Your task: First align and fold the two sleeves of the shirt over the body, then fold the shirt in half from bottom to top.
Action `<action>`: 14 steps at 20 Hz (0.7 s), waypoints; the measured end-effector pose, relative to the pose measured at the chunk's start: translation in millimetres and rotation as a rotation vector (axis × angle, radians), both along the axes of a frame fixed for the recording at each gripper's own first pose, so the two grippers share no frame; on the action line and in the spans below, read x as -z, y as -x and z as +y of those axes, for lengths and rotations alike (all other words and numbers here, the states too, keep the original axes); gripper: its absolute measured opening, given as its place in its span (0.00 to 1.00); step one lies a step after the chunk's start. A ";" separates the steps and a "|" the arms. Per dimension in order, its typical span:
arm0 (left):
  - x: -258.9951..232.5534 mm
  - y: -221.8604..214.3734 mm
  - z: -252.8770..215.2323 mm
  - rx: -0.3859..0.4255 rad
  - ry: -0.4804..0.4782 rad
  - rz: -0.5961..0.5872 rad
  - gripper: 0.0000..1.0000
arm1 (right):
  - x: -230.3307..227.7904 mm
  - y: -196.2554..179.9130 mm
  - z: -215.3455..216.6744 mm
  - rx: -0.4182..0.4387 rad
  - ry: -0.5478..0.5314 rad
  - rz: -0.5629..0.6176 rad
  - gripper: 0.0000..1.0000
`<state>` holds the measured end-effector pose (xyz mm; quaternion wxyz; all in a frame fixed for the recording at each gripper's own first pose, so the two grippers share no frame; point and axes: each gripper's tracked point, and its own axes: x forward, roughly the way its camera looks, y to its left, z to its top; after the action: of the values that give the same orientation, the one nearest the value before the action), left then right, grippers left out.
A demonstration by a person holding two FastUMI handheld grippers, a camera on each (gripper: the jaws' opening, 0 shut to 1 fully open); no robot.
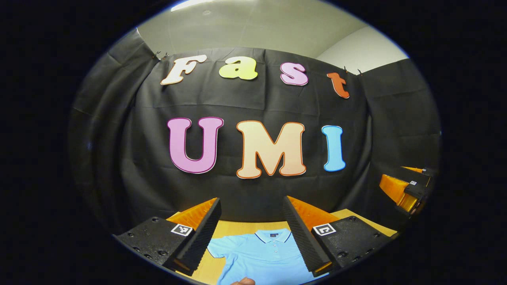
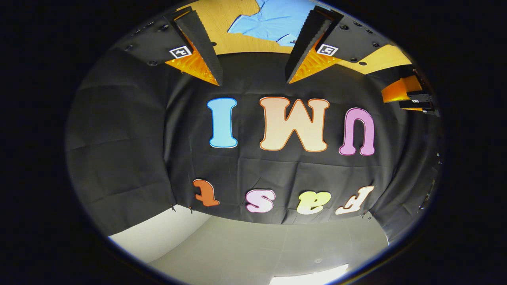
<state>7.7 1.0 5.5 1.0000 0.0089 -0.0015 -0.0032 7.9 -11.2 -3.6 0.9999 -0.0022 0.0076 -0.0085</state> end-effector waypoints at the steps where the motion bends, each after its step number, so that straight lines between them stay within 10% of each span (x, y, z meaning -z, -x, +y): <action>1: 0.1 -0.3 1.3 -0.004 0.000 0.001 0.94 | 0.7 -0.9 0.0 -0.001 -0.001 0.002 0.98; 14: 0.2 -6.5 20.0 0.003 -0.022 -0.007 0.94 | 79.6 -66.3 -15.8 0.022 -0.031 0.190 0.99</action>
<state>14.2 21.0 5.4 0.9998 0.0199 -0.0051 -0.0044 74.3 -27.0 -83.1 0.9945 0.0124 0.1025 -0.0192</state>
